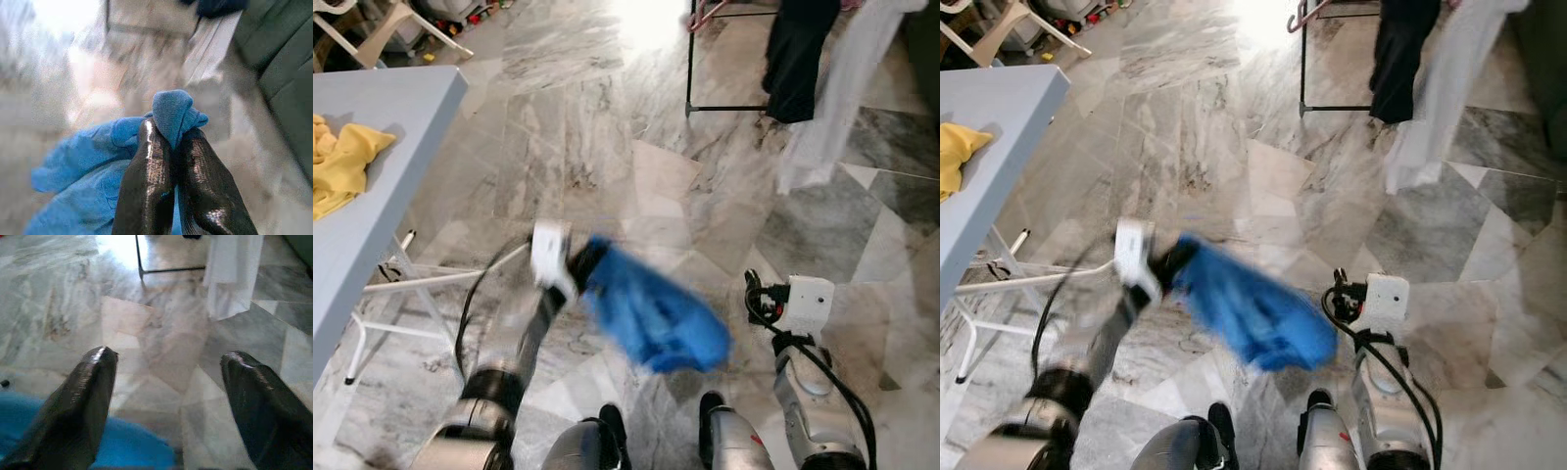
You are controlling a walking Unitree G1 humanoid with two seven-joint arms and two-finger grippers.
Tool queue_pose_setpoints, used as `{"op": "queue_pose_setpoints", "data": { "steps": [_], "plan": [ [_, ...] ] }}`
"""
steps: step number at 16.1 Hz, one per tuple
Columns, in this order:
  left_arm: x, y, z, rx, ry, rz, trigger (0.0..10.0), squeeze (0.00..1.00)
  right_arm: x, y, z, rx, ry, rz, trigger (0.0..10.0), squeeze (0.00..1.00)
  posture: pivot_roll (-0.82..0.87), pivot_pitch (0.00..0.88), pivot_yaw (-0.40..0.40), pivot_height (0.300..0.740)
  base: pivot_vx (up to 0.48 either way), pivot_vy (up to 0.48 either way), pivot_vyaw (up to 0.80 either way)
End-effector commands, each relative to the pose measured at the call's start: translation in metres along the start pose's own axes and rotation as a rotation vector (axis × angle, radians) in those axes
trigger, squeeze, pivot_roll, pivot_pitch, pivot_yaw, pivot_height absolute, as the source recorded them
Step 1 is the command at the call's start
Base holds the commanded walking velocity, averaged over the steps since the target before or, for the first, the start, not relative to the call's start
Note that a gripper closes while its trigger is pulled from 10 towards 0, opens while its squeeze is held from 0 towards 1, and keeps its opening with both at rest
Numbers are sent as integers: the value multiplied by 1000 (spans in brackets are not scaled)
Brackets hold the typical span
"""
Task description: Hang hanger
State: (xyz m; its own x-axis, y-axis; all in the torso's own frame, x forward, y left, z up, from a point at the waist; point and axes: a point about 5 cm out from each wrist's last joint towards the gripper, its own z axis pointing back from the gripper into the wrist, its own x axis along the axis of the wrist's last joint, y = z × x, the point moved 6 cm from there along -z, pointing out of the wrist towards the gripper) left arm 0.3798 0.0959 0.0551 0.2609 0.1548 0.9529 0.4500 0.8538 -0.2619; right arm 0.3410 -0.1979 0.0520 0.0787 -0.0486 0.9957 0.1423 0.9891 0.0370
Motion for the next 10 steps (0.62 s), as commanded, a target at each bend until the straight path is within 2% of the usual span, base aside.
{"op": "queue_pose_setpoints", "data": {
  "steps": [1, 2, 4, 5, 6, 8, 10],
  "plan": [
    [-18, 14, 11, 46, 53, -30, 10000, 0, -22, 0, 6, -17, 76, -26, 10000, 0, -145, 233, 151, 740, 0, 0, 0],
    [-33, 17, 16, 64, 99, -53, 10000, 0, -30, -2, 8, -36, 105, -33, 10000, 0, -145, 233, 151, 740, 0, 0, 0],
    [-75, 27, 34, 115, 246, -90, 10000, 0, -59, -12, 13, -78, 212, 54, 10000, 0, -154, 222, 143, 740, 0, 0, 0],
    [-91, 31, 43, 138, 312, -114, 10000, 0, -70, -14, 16, -80, 254, 66, 10000, 0, -162, 213, 135, 740, 0, 0, 0],
    [-106, 39, 55, 197, 362, -82, 10000, 0, -83, -15, 19, -75, 307, 79, 10000, 0, -175, 207, 124, 740, 0, 0, 0],
    [-114, 47, 64, 248, 392, -71, 10000, 0, -93, -13, 22, -59, 352, 93, 10000, 0, -179, 205, 117, 740, 0, 0, 0],
    [-131, 55, 80, 308, 471, -90, 10000, 0, -114, -5, 29, 8, 445, 148, 10000, 0, -186, 190, 84, 740, 0, 0, 0]
  ]
}}
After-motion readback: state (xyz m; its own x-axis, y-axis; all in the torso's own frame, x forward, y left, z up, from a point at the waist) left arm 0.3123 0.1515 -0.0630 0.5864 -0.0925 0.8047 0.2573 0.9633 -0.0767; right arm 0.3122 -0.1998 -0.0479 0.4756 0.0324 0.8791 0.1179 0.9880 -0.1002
